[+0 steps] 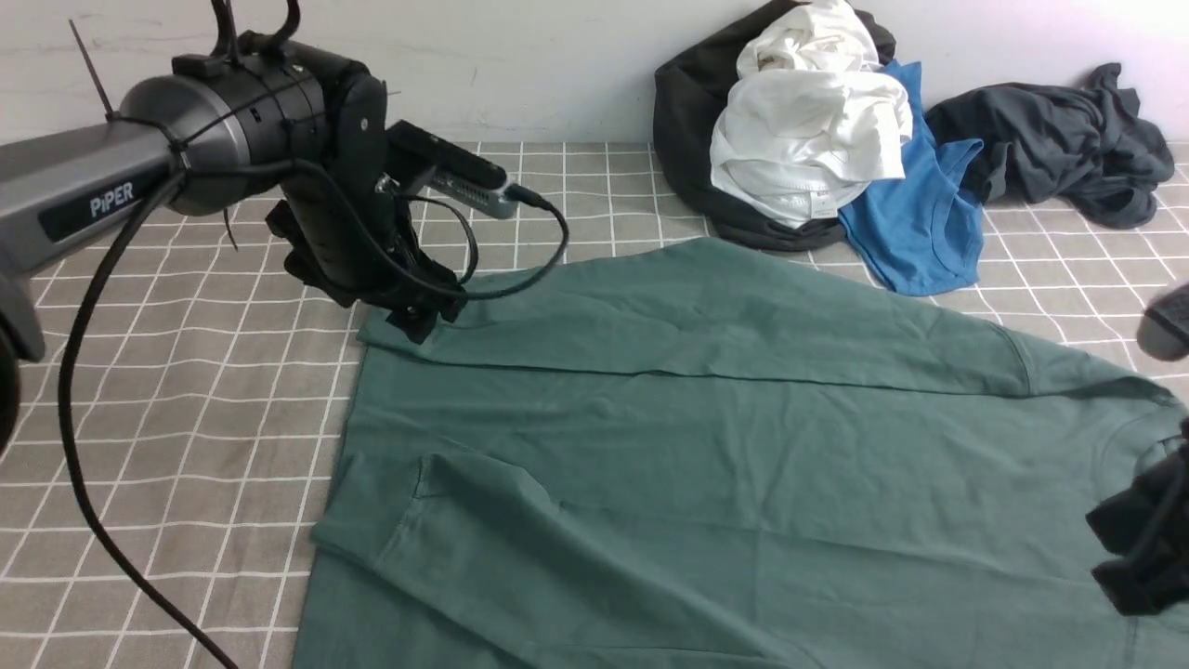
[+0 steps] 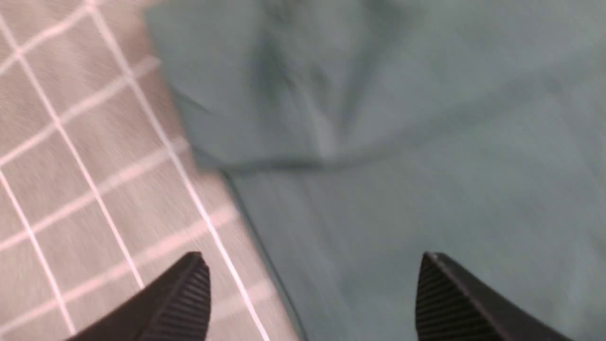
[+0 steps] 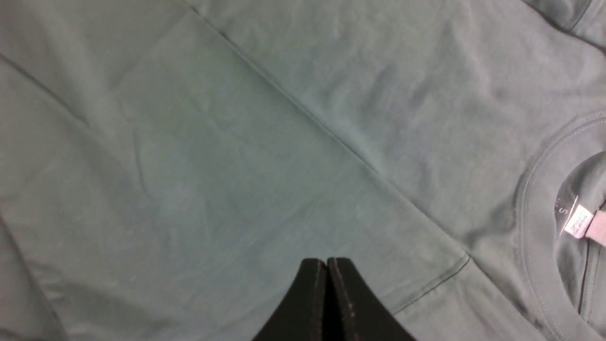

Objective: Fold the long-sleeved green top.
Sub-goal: Use the left arm to clamp the cuff farthest from it

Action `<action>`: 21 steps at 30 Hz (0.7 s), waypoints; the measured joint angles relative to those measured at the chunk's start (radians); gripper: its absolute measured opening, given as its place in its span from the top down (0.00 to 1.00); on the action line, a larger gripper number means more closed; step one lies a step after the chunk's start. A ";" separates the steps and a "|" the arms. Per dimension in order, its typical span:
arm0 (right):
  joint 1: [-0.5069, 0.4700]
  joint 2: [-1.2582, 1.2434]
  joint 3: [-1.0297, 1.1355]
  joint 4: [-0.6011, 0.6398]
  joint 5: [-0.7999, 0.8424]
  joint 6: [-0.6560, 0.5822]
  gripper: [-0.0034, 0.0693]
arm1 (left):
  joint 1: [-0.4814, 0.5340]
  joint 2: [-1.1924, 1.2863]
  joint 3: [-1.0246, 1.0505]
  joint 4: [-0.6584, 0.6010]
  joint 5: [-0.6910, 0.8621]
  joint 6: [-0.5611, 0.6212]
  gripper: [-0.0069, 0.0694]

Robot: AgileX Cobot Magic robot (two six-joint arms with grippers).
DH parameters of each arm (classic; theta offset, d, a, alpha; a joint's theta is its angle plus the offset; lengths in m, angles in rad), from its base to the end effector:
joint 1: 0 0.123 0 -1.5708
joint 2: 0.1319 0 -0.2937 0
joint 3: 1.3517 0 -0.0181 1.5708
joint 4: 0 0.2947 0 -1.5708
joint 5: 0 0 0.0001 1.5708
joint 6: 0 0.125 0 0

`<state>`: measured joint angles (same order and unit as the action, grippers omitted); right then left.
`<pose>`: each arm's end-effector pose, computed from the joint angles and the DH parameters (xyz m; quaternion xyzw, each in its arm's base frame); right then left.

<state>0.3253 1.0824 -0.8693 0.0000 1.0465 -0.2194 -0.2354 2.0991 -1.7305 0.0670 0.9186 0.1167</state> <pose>0.2279 0.0769 0.2639 -0.2637 0.9441 0.0105 0.1976 0.5009 -0.1133 0.1742 0.1869 0.9645 0.0189 0.1857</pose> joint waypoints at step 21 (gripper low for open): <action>0.000 0.154 -0.086 -0.008 0.007 0.002 0.97 | 0.120 0.251 -0.203 -0.215 -0.011 -0.003 0.62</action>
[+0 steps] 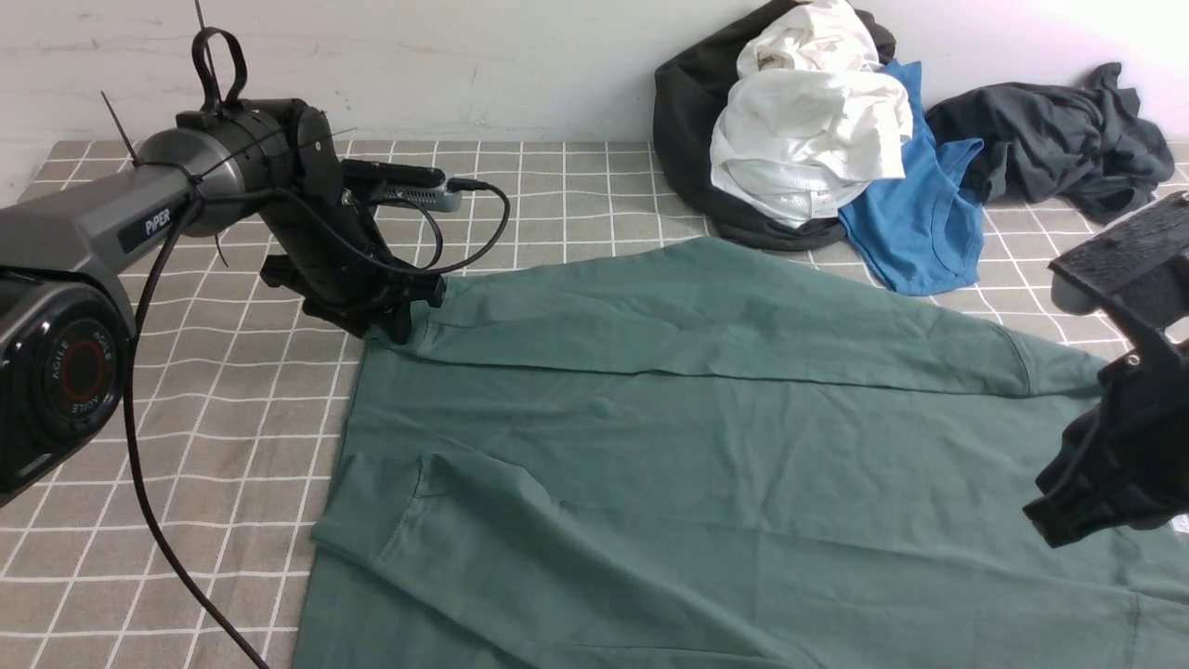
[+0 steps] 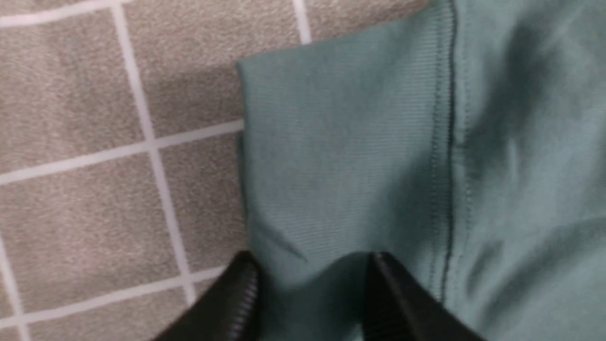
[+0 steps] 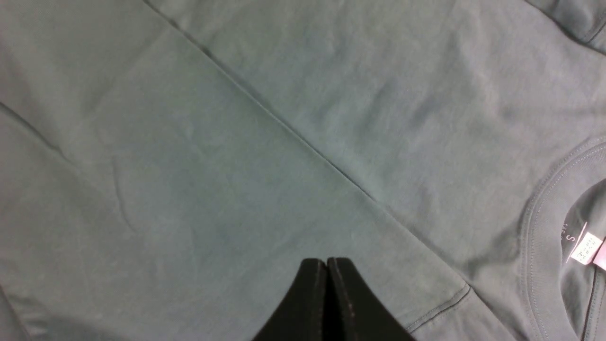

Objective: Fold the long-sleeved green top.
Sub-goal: Use the left arm to clamp the cuff farthest from it, then use the left arm to drag and drop the cuff onto the cuff closest to the left arm

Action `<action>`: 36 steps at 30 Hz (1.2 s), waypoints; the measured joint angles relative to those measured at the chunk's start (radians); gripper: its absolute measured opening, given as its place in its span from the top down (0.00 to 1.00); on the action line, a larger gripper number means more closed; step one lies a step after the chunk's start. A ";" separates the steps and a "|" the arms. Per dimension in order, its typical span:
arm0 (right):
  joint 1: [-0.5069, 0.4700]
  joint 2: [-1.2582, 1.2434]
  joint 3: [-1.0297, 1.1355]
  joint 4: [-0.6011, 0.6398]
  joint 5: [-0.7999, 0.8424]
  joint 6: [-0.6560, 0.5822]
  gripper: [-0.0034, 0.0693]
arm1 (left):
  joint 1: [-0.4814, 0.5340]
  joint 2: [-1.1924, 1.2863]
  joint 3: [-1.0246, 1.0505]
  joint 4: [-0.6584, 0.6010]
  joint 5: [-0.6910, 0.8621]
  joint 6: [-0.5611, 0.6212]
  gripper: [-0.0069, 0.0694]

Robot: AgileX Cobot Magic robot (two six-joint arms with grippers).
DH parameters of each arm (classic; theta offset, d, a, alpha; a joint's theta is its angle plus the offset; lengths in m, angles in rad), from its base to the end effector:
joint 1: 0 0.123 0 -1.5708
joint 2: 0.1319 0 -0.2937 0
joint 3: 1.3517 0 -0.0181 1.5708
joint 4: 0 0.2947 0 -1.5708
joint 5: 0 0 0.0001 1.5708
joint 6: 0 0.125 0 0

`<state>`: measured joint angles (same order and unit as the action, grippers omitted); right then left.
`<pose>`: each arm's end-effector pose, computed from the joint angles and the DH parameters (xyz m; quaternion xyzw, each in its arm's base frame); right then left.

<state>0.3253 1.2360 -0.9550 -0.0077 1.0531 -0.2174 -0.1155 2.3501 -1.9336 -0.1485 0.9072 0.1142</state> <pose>0.2591 0.0865 0.2532 -0.2658 0.9504 0.0051 0.1612 0.5527 -0.0788 0.1077 0.0776 0.9809 -0.0653 0.1659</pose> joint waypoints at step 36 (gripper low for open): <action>0.000 -0.017 0.000 0.014 0.006 0.003 0.97 | -0.009 -0.197 0.046 0.009 0.262 0.008 0.88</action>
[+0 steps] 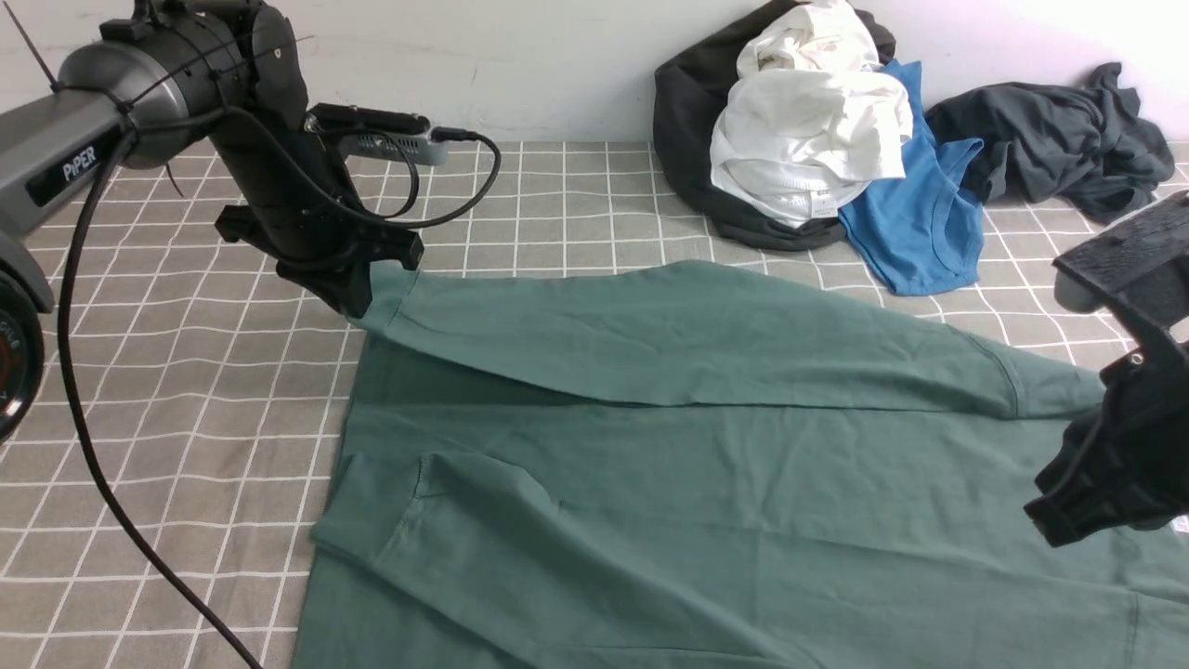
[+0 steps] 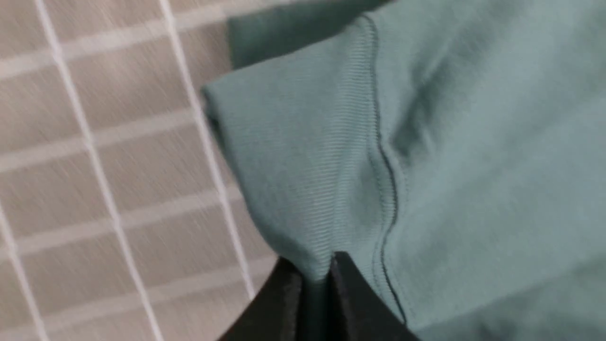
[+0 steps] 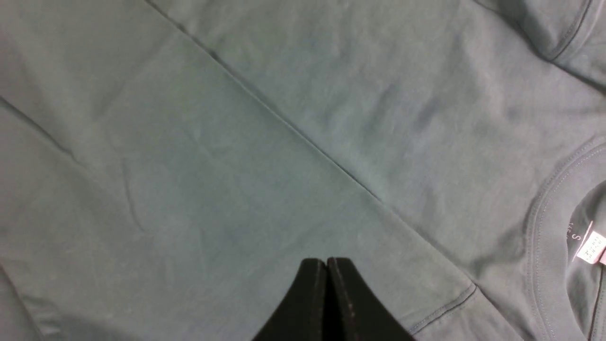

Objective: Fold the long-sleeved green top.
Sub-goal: Use the left arm to drag and drop the cuff onto the cuff closest to the left arm

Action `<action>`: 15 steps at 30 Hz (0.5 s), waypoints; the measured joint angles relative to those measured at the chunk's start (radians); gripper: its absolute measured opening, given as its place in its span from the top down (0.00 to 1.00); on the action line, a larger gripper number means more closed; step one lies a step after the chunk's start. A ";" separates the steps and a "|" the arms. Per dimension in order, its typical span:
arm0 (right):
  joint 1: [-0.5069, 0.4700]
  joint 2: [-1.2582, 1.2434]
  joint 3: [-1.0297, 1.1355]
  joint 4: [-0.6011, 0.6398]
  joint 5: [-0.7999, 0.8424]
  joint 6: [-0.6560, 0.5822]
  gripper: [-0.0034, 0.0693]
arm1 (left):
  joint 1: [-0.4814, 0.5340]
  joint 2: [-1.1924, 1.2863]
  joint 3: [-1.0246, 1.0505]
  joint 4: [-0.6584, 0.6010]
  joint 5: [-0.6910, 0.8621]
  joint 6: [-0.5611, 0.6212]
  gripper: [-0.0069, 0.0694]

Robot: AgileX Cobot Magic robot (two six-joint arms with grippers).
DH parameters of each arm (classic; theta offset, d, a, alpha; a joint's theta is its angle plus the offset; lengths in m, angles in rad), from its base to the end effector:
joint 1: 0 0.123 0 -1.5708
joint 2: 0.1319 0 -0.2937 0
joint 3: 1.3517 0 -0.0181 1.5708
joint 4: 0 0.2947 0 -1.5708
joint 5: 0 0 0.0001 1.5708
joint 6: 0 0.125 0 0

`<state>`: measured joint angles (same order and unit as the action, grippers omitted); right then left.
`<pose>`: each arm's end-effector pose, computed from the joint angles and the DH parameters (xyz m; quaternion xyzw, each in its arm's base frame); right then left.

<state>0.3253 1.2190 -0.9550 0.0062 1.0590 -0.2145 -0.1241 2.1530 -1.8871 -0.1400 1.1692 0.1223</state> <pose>0.2558 0.0870 0.2575 -0.2619 0.9506 0.0121 0.1663 0.5074 -0.0795 0.1895 0.1020 0.9863 -0.0671 0.1109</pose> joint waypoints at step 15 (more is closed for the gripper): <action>0.105 -0.043 -0.001 0.000 0.061 -0.012 0.97 | -0.080 -0.659 0.990 -0.094 -0.318 0.033 0.88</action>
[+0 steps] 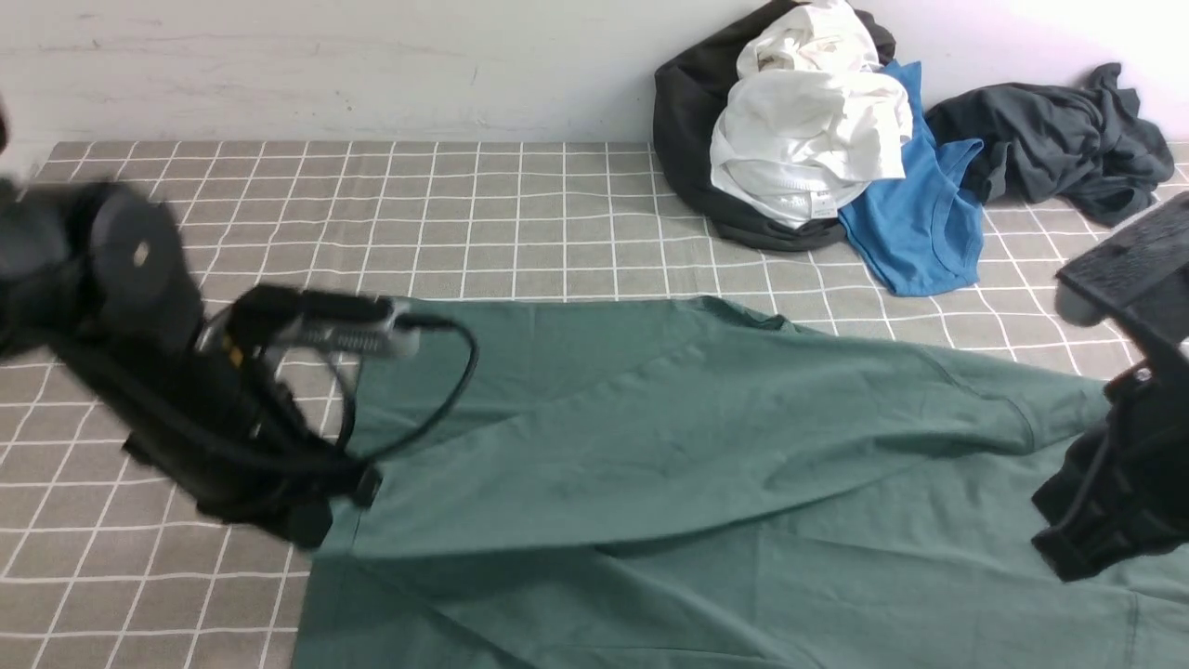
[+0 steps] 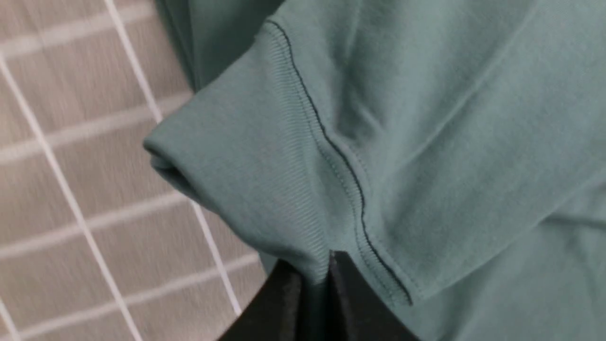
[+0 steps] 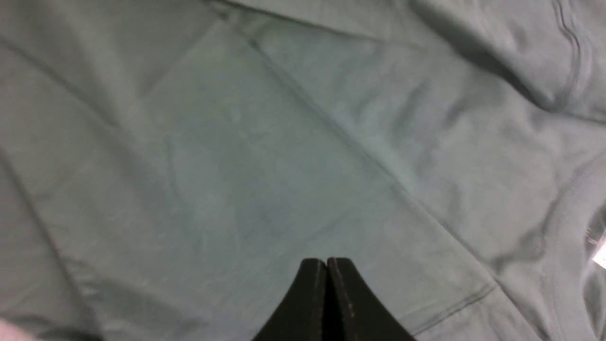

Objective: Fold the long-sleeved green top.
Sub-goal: Use the left arm to drag and drop the cuff onto the cuff closest to the left arm, then use both arms simultaneously to clamp the lower edge of the clothing fabric

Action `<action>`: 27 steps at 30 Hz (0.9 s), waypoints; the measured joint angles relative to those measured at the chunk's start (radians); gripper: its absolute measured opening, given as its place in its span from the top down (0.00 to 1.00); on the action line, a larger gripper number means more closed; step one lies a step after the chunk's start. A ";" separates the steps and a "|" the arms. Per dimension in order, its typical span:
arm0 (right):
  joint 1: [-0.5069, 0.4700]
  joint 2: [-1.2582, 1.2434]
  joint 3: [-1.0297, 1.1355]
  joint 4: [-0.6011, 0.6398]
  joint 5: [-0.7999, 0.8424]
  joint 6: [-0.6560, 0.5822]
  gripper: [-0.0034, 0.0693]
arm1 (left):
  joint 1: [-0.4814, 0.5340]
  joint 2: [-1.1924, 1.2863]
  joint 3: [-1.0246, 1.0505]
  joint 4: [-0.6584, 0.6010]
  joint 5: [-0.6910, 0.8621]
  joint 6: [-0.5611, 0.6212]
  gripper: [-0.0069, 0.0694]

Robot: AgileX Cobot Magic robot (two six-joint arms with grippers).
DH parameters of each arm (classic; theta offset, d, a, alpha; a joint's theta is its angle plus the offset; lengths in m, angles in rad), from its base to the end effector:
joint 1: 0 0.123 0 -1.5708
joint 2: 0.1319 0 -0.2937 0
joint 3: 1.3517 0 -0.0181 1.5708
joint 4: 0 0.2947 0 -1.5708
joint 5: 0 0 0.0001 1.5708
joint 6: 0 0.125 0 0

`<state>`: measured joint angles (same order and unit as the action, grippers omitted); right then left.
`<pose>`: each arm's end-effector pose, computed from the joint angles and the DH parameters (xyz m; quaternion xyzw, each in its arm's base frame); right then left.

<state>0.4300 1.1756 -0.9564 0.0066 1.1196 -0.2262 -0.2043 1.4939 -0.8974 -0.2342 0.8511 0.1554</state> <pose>0.2335 0.1079 0.2670 -0.3172 0.9349 0.0193 0.1578 0.2987 -0.0842 0.1683 0.1104 0.9838 -0.0980 0.1019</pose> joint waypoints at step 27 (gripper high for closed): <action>0.324 -0.005 0.520 0.087 -0.360 -0.518 0.34 | -0.428 -0.235 0.225 0.052 0.144 0.254 0.24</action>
<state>0.7541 1.1706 -0.4360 0.0932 0.7601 -0.7444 -0.6318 1.2594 -0.6721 -0.1823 0.9947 0.4090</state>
